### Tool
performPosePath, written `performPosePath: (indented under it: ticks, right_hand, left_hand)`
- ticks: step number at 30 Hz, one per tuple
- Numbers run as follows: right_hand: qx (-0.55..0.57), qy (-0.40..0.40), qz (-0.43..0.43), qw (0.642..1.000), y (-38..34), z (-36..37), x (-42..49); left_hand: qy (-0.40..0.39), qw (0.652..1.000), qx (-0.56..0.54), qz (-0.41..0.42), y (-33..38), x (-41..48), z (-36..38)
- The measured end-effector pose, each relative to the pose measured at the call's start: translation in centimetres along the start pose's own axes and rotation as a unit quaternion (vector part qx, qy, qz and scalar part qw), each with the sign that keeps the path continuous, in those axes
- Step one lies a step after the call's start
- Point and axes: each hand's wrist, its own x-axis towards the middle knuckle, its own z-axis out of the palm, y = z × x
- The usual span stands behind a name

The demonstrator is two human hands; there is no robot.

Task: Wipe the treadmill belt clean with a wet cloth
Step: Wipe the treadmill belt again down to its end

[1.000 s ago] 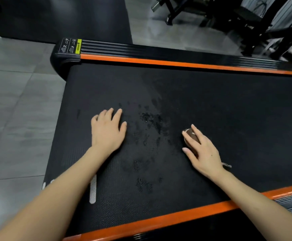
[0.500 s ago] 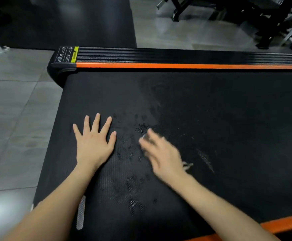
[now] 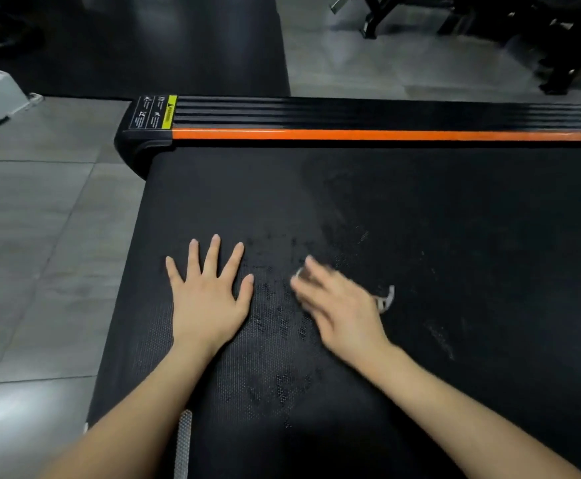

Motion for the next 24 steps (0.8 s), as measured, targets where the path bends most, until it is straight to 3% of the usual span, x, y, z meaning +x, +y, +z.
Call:
performPosePath:
  ticks: [2,4,6,8,10,12,13,14,16,19,22,24]
  right_hand:
    - [-0.027,-0.057,-0.100,0.993,-0.8,-1.0,-1.6]
    - [-0.026,-0.087,-0.119,0.989,1.1,-1.0,0.7]
    - [-0.015,-0.082,-0.047,0.995,3.1,-0.2,4.9]
    - [0.034,-0.095,0.086,0.991,3.6,0.0,8.7]
    - [0.161,-0.123,0.161,0.966,3.4,-0.4,10.1]
    - [0.303,-0.071,0.176,0.934,3.6,-2.4,9.9]
    - [0.314,-0.023,0.196,0.929,4.7,-3.3,9.2]
    - [0.267,0.010,0.231,0.935,6.4,-4.2,8.3]
    - [0.077,-0.019,0.299,0.951,9.8,-5.2,5.2]
    - [-0.130,-0.120,0.258,0.950,12.4,-4.1,1.4]
    - [-0.187,-0.181,0.243,0.935,12.7,-3.3,1.2]
    - [-0.197,-0.179,0.241,0.933,12.7,-3.4,1.3]
  left_hand:
    - [-0.004,1.000,-0.001,0.000,0.0,0.0,0.0]
    - [-0.004,1.000,0.004,0.000,-0.1,-0.1,0.0]
    - [-0.005,1.000,0.009,0.001,-0.2,0.1,0.1]
    - [-0.005,1.000,0.007,-0.001,-0.4,0.2,0.2]
    - [-0.001,1.000,0.000,0.002,-0.5,0.1,0.2]
    - [0.001,1.000,-0.007,0.006,-0.5,0.2,0.1]
    - [0.000,1.000,-0.011,0.004,-0.5,0.2,0.1]
    - [-0.002,1.000,-0.012,0.004,-0.5,0.1,0.0]
    - [-0.006,1.000,-0.010,0.006,-0.4,0.1,0.0]
    - [-0.016,1.000,-0.013,0.003,-0.3,0.2,-0.3]
    - [-0.004,1.000,-0.031,0.000,-0.4,0.1,-0.8]
    - [0.063,0.994,-0.091,0.023,0.8,0.1,-1.9]
